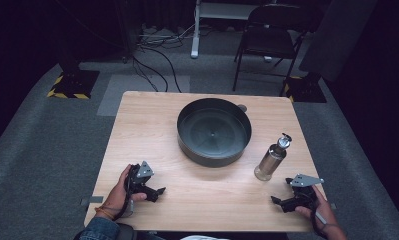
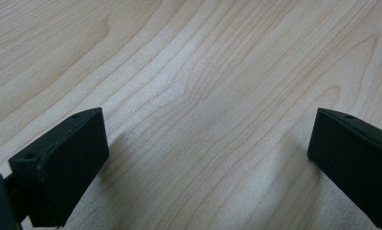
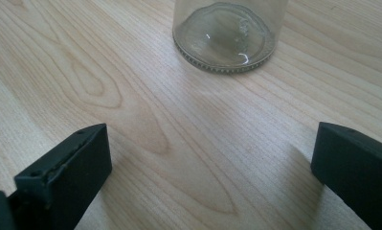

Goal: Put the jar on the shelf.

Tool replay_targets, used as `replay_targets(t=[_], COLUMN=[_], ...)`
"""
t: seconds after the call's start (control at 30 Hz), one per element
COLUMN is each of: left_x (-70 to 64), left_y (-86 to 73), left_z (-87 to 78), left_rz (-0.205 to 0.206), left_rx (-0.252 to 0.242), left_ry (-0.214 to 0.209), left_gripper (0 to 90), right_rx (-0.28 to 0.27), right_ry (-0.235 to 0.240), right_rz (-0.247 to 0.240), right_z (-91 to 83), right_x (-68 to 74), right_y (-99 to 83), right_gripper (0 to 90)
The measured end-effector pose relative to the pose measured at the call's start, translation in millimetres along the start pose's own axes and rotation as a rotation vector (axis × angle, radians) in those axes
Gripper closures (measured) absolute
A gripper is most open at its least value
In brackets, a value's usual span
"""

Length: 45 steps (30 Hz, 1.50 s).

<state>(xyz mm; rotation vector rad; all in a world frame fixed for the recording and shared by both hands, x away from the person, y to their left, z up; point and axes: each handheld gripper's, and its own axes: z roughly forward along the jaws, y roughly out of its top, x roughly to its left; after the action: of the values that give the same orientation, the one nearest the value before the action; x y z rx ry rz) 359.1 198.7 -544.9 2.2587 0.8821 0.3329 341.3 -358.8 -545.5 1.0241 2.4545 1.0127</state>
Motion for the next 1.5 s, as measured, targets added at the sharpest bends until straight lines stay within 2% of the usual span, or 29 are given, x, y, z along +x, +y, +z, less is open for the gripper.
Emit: replay_targets(t=[0.6, 0.9, 1.0, 1.13, 1.3, 1.5], left_x=[-0.2, -0.1, -0.2, 0.0, 0.0, -0.1], left_y=[-0.6, -0.5, -0.6, -0.5, -0.5, -0.6], left_z=[-0.6, -0.5, -0.4, -0.5, -0.5, -0.4], left_rz=[0.002, 0.002, 0.0, 0.003, 0.002, 0.001], left_rx=[0.0, -0.001, -0.002, -0.001, -0.001, -0.002], left_ry=[0.001, 0.0, -0.001, 0.0, 0.0, -0.001], left_gripper=[0.2, 0.2, 0.2, 0.2, 0.2, 0.2], right_rx=[0.017, 0.088, 0.095, 0.082, 0.048, 0.038], right_ry=[-0.013, -0.001, 0.011, 0.015, -0.006, -0.006], right_rz=[0.012, -0.007, -0.016, -0.004, -0.002, 0.007], right_z=[0.1, -2.9, -3.6, -6.3, -13.9, -17.5], right_x=[1.6, 2.8, 3.7, 5.3, 9.3, 11.6], right_y=[2.0, 7.2, 8.7, 12.5, 21.6, 27.6], right_gripper=[0.0, 1.1, 2.1, 2.2, 2.2, 2.2])
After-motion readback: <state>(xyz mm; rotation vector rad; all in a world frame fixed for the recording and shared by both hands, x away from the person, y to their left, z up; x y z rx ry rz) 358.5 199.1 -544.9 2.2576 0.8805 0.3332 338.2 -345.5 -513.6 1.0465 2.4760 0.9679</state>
